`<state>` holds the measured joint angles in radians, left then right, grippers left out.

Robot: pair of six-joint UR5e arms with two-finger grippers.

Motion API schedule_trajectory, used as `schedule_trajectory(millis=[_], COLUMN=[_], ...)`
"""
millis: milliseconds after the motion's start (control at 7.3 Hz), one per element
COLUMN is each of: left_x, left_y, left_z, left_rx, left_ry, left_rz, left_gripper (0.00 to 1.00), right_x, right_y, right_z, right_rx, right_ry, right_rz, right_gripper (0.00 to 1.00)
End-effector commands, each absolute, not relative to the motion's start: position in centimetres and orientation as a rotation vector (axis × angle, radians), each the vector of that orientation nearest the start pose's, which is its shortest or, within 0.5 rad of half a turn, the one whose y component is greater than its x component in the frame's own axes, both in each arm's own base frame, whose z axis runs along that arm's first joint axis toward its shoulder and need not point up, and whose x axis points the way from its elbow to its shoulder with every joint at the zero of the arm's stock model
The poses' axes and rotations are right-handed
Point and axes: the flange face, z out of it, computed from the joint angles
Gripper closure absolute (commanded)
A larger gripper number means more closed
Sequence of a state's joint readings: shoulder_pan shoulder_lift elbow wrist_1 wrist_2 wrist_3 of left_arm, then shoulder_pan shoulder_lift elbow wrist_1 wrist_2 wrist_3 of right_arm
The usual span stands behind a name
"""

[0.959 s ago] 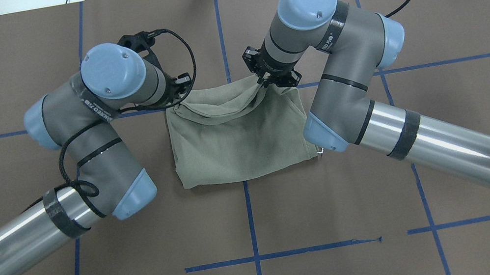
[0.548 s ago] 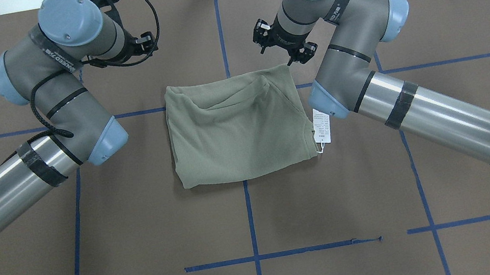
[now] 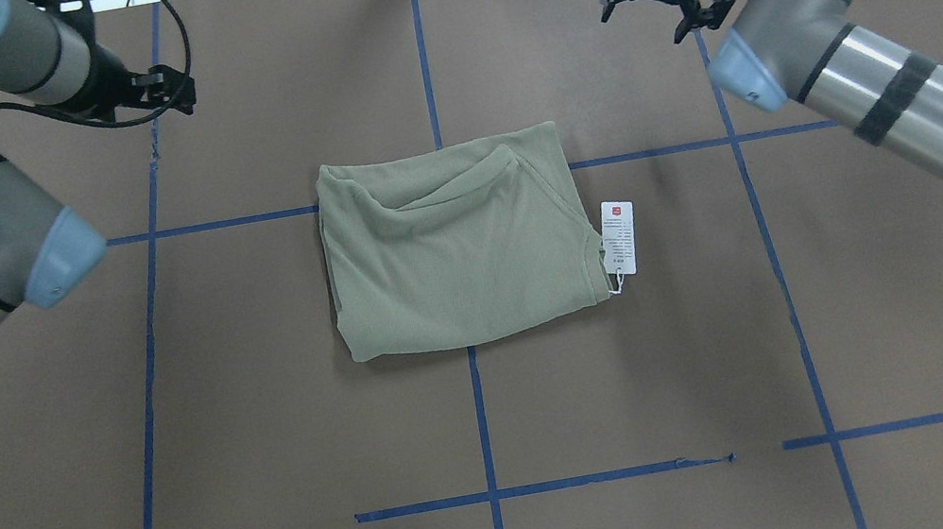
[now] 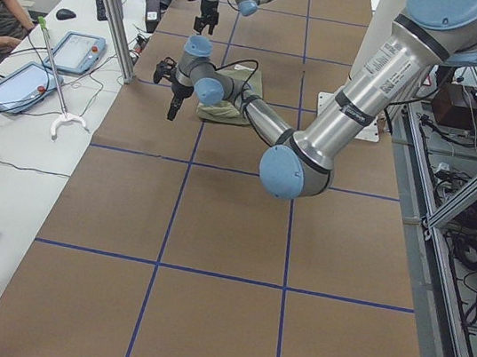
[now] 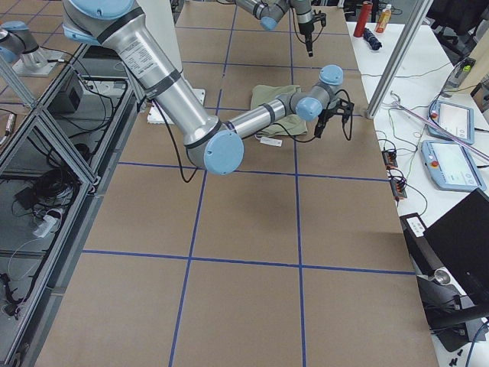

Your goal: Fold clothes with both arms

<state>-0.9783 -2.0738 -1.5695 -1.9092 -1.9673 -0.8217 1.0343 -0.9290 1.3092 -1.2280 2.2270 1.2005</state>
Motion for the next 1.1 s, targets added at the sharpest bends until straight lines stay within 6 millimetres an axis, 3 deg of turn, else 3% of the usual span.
schedule_trajectory(millis=[0,137,274,548,685,822,959], left_x=[16.9,11.5,6.2,-4.0,-8.1,-8.6,-8.6], left_y=[-58.6,-58.3,-58.5,-59.1,-57.7,-55.8,-53.3], left_z=[40.1,44.6,48.3,56.4,59.3,61.2,64.4], left_rx=[0.447,0.478,0.496,0.466,0.471,0.464,0.448], left_ry=[0.759,0.665,0.587,0.514,0.517,0.516,0.509], left_rz=[0.063,0.159,0.226,0.322,0.364,0.350,0.345], left_gripper=[0.00,0.00,0.00,0.00,0.00,0.00,0.00], right_x=[-17.3,-10.6,-6.2,-0.7,2.4,2.7,2.9], right_y=[-66.0,-65.3,-63.4,-59.7,-56.7,-55.7,-53.4], right_z=[44.5,48.8,53.2,59.8,63.4,63.1,63.6], right_rx=[0.047,0.082,0.098,0.130,0.093,0.105,0.104], right_ry=[-0.916,-0.894,-0.860,-0.817,-0.809,-0.822,-0.816], right_rz=[0.183,0.123,0.072,-0.049,-0.051,-0.048,-0.046], right_gripper=[0.00,0.00,0.00,0.00,0.00,0.00,0.00])
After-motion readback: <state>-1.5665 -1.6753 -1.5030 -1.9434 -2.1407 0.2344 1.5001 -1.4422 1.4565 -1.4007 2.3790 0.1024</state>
